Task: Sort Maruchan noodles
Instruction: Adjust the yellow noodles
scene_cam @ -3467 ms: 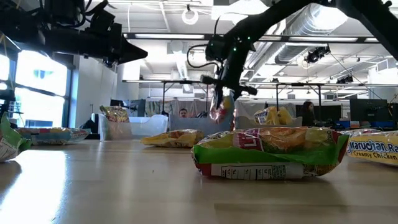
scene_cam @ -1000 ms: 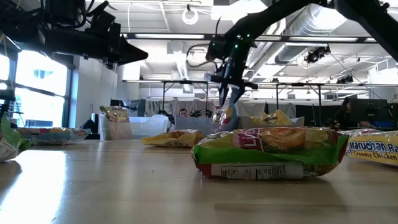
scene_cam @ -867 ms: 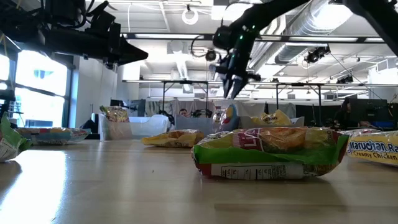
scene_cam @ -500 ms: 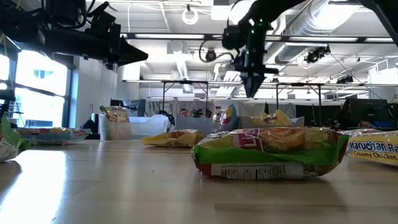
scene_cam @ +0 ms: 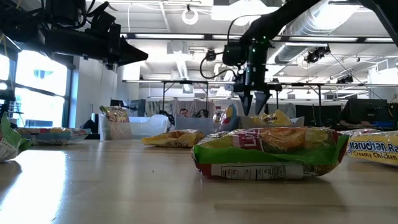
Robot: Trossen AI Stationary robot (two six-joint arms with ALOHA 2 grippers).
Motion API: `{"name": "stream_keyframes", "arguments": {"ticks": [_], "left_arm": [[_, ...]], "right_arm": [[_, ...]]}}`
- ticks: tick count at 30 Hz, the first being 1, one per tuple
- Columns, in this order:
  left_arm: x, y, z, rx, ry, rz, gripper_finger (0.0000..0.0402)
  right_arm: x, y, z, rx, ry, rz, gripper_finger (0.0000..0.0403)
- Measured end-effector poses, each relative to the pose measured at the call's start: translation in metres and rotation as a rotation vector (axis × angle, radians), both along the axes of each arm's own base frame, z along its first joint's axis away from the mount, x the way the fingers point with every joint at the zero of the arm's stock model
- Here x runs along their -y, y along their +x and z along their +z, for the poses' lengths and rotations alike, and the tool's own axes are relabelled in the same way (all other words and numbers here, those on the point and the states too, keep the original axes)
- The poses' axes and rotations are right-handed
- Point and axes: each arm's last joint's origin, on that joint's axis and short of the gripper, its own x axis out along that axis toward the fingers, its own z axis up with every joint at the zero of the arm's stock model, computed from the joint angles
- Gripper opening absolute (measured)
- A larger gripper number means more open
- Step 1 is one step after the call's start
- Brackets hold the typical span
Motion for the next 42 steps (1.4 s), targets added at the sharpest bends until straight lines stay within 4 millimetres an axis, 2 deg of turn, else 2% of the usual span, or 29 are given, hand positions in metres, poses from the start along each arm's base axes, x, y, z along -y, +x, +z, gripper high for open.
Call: {"name": "stream_keyframes", "arguments": {"ticks": [8,17,26,32,42], "left_arm": [[0.0,0.0,0.0,0.0,0.0,0.0,0.0046],[0.0,0.0,0.0,0.0,0.0,0.0,0.0046],[0.0,0.0,0.0,-0.001,0.0,0.0,0.0046],[0.0,0.0,0.0,-0.001,0.0,0.0,0.0046],[0.0,0.0,0.0,-0.001,0.0,-0.003,0.0046]], "right_arm": [[-0.002,-0.002,-0.018,0.007,-0.002,-0.001,0.0185],[-0.002,0.004,-0.017,0.048,-0.025,-0.01,0.0185],[-0.001,0.003,-0.026,0.022,-0.015,-0.017,0.0182],[0.0,0.004,-0.028,0.018,-0.023,-0.02,0.0138],[0.0,0.001,-0.029,-0.022,-0.021,0.0,0.0009]]}}
